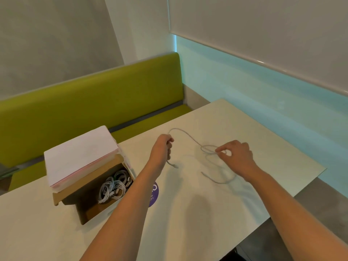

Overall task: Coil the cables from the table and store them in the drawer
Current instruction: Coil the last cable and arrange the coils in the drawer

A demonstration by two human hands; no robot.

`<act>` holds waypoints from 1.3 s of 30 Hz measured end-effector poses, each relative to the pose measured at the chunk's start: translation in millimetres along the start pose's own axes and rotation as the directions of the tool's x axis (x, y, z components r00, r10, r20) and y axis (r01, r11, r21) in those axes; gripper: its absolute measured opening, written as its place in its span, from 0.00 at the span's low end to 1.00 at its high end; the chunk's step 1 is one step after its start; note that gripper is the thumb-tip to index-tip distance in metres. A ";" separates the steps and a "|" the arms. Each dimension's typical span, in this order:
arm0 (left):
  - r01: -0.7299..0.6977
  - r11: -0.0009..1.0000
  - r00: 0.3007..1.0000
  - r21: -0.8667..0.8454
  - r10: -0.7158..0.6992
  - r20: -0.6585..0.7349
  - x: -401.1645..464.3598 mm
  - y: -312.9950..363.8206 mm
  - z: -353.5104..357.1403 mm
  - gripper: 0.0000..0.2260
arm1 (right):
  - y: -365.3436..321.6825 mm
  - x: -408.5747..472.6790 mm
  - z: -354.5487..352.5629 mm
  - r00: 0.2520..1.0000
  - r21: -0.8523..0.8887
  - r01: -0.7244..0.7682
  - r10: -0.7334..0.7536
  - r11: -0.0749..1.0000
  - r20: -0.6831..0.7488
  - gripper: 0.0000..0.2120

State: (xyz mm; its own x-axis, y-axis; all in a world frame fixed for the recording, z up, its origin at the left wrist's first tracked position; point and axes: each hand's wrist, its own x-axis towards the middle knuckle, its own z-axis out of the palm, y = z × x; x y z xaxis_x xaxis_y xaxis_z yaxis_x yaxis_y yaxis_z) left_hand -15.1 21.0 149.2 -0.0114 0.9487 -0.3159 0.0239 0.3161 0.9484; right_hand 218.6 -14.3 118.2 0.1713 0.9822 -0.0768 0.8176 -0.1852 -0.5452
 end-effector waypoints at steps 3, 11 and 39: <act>-0.125 0.992 0.968 -0.004 0.123 0.219 -21.2 20.3 5.6 0.13 | -25.4 -8.5 6.8 0.993 0.140 0.104 -0.110 0.985 0.040 0.15; -0.011 0.948 0.883 -0.319 0.159 0.441 -38.9 33.6 3.7 0.13 | -82.2 -24.6 -7.5 0.991 0.662 0.114 -0.127 0.741 -0.029 0.14; -0.428 0.874 0.890 0.229 0.364 0.274 -20.9 11.5 -12.5 0.17 | -111.8 -65.0 -10.7 0.951 0.110 0.119 -0.145 0.987 0.274 0.15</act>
State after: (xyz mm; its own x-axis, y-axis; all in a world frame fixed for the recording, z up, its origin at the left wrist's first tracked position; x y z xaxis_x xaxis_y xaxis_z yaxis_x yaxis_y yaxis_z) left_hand -27.1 4.8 167.0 0.2729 0.9604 0.0563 0.2549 -0.1286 0.9584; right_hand 122.0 -57.8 193.1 -0.1067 0.9690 -0.2230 0.7666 -0.0627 -0.6391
